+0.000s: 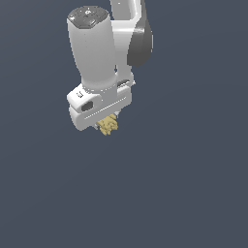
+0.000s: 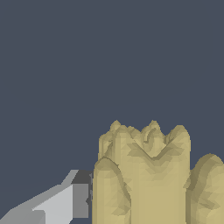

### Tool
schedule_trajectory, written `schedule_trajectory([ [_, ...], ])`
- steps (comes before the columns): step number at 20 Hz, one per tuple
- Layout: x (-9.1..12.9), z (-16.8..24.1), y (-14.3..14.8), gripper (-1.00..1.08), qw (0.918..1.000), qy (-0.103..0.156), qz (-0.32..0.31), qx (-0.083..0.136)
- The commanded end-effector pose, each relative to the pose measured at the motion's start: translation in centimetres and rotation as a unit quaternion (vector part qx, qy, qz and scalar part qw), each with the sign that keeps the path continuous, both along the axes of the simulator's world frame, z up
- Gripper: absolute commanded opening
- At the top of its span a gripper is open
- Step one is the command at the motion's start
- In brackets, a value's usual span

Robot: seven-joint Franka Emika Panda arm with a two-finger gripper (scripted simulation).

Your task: Pick up the object and move it to a goal position.

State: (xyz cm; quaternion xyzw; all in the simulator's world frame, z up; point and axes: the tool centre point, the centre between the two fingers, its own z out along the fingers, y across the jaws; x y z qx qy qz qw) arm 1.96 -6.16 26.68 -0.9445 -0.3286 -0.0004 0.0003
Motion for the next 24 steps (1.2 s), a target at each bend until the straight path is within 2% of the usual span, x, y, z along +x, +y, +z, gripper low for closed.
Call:
schedule_trajectory([
  [1, -0.5, 2.8, -1.3, -1.0, 1.0, 0.0, 0.0, 0.0],
  [14, -2.2, 16.4, -7.9, -1.0, 1.0, 0.0, 0.0, 0.0],
  [24, -2.6, 22.3, -10.8, -1.0, 1.0, 0.0, 0.0, 0.0],
])
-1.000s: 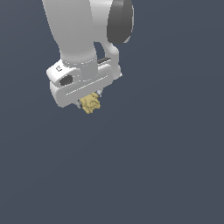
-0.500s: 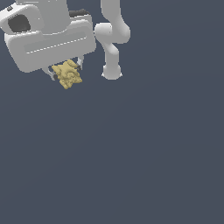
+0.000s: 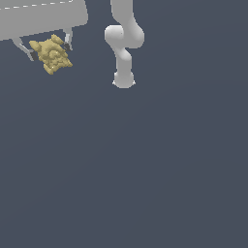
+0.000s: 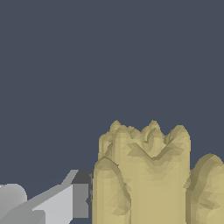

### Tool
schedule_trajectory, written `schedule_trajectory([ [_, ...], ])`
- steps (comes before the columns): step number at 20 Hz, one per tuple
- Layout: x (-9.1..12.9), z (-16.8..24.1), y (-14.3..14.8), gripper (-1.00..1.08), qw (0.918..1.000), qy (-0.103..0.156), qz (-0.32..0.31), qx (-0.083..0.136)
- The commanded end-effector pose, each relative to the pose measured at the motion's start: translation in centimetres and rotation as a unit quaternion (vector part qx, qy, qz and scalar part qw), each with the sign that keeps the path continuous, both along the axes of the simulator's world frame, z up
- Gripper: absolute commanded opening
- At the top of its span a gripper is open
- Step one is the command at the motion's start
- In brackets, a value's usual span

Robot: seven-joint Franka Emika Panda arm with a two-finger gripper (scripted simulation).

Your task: Pick up the object and move it to a goal position.

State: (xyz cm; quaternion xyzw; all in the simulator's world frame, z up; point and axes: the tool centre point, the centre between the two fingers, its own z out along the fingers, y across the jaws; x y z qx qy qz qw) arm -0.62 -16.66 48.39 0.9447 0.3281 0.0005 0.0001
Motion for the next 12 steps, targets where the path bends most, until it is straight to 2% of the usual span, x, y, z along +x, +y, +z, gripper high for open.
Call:
schedule_trajectory([
  [1, -0.1, 1.0, -0.5, -1.0, 1.0, 0.001, 0.0, 0.0],
  [12, -0.1, 2.5, -1.2, -1.0, 1.0, 0.001, 0.0, 0.0],
])
